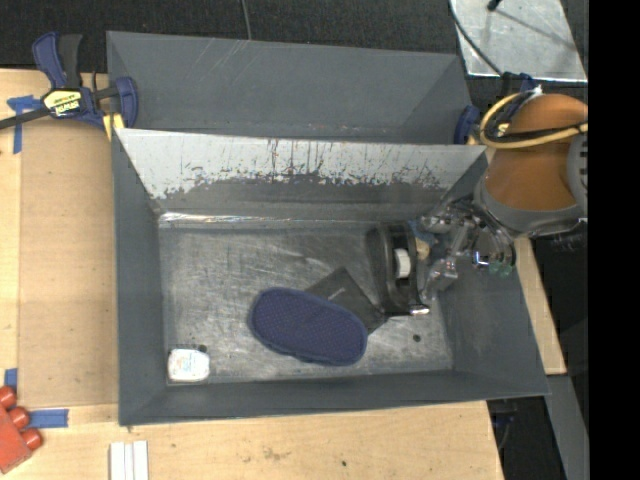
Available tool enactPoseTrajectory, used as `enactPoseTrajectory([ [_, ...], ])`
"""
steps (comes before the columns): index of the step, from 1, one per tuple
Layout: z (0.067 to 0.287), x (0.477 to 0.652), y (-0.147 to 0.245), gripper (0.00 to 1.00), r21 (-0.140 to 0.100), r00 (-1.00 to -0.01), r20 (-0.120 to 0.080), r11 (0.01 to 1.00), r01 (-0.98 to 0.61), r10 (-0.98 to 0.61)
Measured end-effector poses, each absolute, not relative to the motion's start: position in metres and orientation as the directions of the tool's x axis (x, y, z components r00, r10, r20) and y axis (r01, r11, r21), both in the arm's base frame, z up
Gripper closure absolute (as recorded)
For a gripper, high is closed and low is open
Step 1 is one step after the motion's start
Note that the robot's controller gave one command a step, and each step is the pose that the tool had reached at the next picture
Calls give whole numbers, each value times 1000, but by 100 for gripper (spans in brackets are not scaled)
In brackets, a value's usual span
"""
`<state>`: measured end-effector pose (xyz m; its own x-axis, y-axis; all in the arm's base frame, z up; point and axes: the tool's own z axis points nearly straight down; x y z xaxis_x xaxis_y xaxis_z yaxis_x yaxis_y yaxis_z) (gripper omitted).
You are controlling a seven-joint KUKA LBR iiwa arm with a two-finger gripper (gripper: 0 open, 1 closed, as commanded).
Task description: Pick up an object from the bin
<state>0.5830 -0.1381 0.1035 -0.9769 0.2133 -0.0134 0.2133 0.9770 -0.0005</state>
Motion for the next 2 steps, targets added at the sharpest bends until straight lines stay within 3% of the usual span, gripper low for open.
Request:
enactPoseTrajectory([
  [1, 121, 593, -64, 0, -5, -951, -11, 951, -309, -309],
  [2, 125, 573, -12, 0, -18, -891, -18, 891, -454, -454],
])
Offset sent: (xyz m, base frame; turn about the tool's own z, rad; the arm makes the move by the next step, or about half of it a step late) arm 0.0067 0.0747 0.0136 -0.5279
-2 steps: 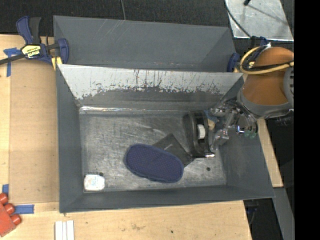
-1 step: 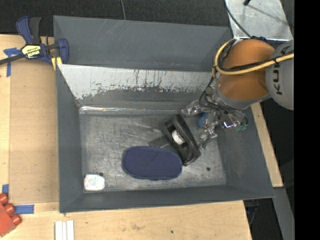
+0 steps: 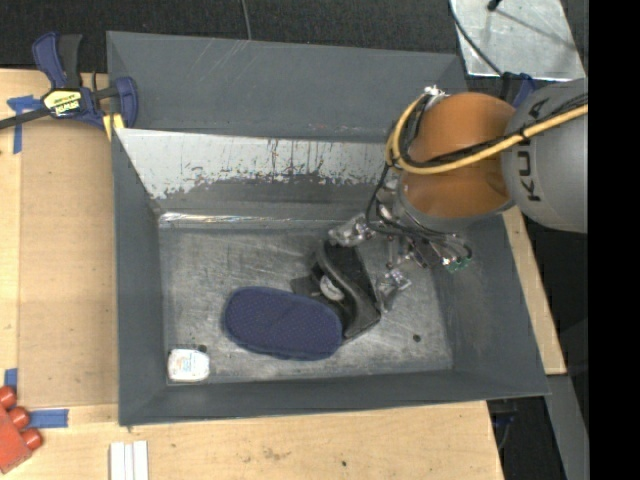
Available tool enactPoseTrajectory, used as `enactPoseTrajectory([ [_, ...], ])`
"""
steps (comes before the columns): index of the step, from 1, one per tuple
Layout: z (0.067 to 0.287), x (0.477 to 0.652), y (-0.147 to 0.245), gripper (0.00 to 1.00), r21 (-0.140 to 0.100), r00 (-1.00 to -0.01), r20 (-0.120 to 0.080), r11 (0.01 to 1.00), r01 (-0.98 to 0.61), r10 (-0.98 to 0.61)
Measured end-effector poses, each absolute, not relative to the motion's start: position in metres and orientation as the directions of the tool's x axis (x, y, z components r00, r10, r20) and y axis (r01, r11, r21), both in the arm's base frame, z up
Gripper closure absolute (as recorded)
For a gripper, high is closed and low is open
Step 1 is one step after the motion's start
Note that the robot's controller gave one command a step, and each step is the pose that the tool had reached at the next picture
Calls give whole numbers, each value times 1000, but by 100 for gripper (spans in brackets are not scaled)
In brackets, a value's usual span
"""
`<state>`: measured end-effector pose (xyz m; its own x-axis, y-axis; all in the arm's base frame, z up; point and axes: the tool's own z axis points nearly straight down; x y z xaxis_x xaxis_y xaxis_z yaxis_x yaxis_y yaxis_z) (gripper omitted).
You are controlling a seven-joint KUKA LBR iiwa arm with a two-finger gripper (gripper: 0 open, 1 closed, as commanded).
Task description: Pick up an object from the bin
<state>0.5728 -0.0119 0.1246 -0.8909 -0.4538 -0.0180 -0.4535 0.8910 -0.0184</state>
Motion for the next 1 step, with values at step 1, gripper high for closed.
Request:
enactPoseTrajectory([
  [1, 120, 576, -11, 0, -18, -892, -22, 893, -451, -451],
])
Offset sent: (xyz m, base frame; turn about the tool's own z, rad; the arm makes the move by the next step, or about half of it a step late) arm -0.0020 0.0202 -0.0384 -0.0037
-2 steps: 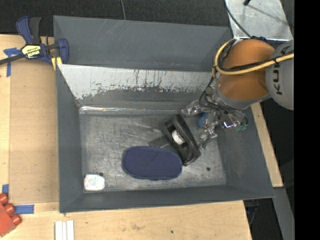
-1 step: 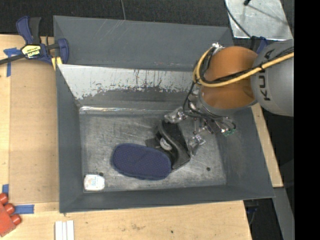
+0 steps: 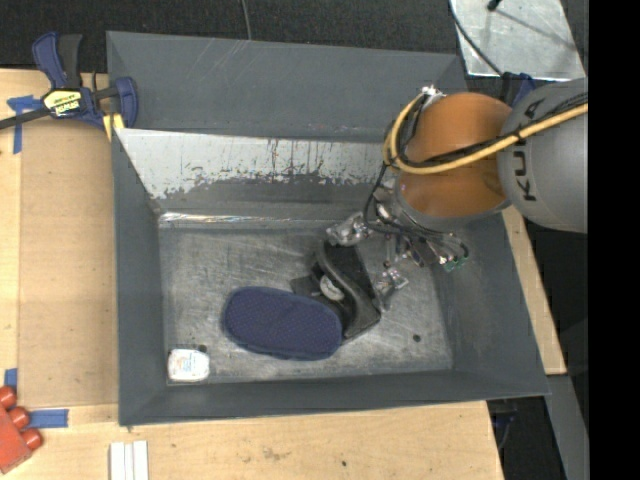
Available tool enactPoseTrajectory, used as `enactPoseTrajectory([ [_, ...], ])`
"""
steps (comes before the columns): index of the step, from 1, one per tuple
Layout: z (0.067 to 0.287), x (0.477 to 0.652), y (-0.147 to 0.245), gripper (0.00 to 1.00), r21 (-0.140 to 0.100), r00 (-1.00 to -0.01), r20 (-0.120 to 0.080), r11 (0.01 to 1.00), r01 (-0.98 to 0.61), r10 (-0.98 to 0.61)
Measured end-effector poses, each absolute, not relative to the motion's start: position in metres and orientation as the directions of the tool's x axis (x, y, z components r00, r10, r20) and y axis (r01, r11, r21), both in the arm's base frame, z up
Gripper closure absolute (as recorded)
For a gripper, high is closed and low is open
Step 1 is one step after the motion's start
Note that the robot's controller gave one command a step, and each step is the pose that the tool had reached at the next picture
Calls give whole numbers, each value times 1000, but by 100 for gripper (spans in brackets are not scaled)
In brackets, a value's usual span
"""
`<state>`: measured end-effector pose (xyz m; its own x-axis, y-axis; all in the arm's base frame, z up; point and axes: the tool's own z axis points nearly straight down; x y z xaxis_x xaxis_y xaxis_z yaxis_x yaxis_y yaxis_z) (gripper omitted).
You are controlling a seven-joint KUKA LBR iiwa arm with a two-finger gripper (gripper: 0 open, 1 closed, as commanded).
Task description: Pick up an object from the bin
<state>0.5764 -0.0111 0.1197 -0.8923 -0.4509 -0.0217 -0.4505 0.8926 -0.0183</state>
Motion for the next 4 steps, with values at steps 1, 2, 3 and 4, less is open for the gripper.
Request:
enactPoseTrajectory([
  [1, 115, 584, 4, 0, -15, -919, -26, 919, -394, -394],
  [2, 129, 607, 5, 0, -2, -999, -10, 999, 35, 35],
  [3, 110, 630, -23, 0, 0, -1000, -16, 1000, 21, 21],
  [4, 131, 605, -6, 0, 0, -970, -3, 970, -241, -241],
])
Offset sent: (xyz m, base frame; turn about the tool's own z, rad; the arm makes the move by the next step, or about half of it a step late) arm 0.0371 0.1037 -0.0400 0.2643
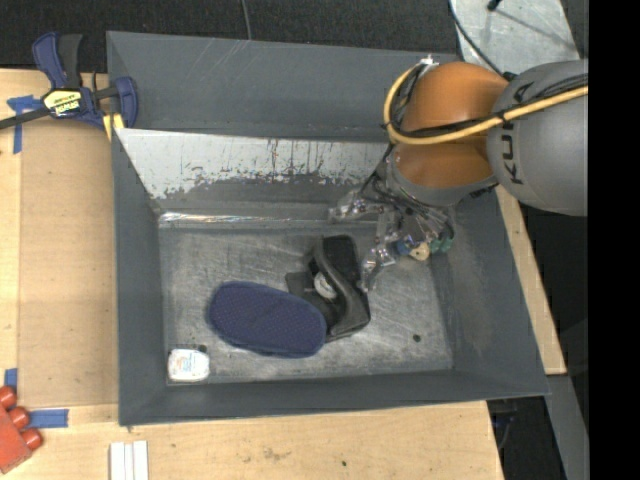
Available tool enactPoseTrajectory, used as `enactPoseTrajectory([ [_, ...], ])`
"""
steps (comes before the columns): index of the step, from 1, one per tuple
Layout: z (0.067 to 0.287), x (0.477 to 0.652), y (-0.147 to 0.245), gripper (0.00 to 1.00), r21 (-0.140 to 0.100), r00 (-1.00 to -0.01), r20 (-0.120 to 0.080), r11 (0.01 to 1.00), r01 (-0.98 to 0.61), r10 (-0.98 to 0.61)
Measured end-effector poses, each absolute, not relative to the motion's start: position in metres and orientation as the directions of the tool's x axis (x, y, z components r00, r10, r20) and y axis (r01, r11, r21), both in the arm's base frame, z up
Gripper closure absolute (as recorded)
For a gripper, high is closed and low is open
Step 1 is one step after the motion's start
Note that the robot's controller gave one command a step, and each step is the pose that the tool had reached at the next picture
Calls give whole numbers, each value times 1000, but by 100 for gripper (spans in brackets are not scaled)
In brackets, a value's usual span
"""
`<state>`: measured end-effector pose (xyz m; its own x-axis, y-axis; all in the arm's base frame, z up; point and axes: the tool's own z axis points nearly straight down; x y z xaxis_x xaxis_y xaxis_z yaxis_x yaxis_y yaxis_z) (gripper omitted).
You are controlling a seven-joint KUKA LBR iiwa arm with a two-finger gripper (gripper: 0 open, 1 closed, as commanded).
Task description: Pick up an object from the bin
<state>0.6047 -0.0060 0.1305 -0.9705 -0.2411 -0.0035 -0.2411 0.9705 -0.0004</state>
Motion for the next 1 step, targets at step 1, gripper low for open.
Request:
enactPoseTrajectory([
  [1, 114, 625, 16, 0, -12, -927, -7, 927, -376, -376],
])
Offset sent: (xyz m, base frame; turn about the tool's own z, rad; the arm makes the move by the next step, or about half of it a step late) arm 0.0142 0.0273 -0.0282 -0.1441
